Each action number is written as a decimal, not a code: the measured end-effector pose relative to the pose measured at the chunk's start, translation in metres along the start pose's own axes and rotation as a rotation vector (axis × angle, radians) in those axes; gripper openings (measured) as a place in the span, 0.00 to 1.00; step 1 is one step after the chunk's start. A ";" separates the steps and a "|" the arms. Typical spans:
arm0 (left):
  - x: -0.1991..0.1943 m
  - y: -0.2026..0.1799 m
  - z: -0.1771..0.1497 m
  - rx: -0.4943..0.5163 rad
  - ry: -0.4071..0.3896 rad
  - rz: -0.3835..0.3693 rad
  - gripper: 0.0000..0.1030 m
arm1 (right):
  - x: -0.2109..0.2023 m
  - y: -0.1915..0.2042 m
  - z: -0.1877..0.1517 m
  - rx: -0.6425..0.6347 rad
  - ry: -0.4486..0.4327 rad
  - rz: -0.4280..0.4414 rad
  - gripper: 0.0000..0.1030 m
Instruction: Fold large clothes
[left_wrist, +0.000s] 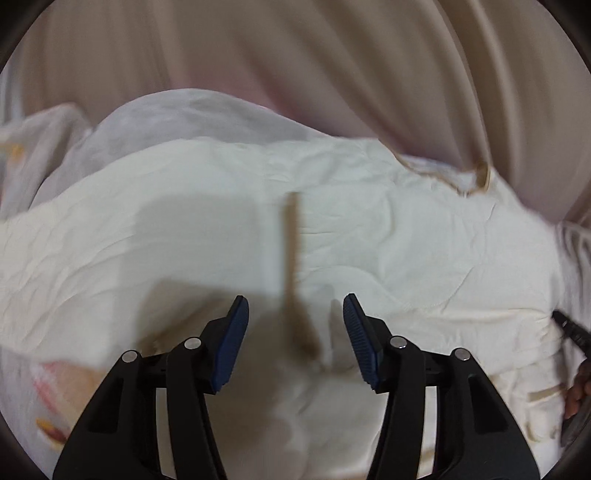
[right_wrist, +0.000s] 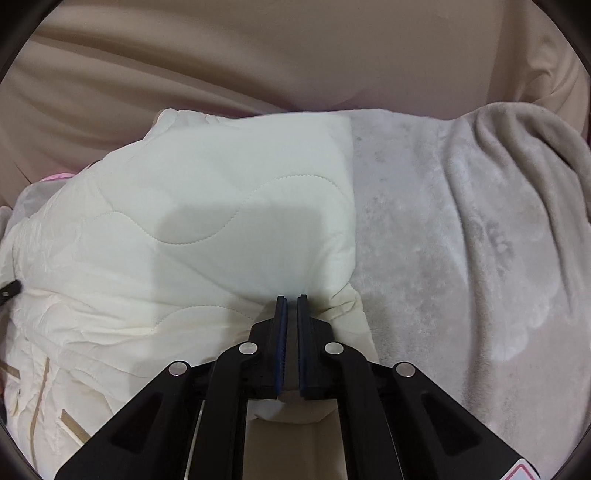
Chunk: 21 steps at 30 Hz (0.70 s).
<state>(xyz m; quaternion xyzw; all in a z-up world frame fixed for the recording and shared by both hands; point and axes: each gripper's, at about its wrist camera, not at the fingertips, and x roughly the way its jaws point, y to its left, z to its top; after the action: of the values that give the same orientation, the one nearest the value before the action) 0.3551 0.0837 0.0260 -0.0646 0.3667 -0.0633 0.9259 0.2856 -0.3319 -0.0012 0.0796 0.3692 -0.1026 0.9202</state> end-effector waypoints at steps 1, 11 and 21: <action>-0.017 0.022 -0.003 -0.046 -0.013 0.005 0.57 | -0.015 0.001 -0.005 0.000 -0.013 0.018 0.12; -0.138 0.290 -0.037 -0.520 -0.108 0.387 0.69 | -0.132 0.027 -0.109 -0.186 0.038 0.212 0.37; -0.121 0.366 -0.031 -0.658 -0.094 0.342 0.06 | -0.149 0.039 -0.176 -0.203 0.031 0.262 0.50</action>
<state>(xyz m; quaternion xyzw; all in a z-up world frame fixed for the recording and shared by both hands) 0.2717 0.4618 0.0242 -0.2995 0.3302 0.2164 0.8686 0.0735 -0.2358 -0.0206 0.0353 0.3784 0.0571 0.9232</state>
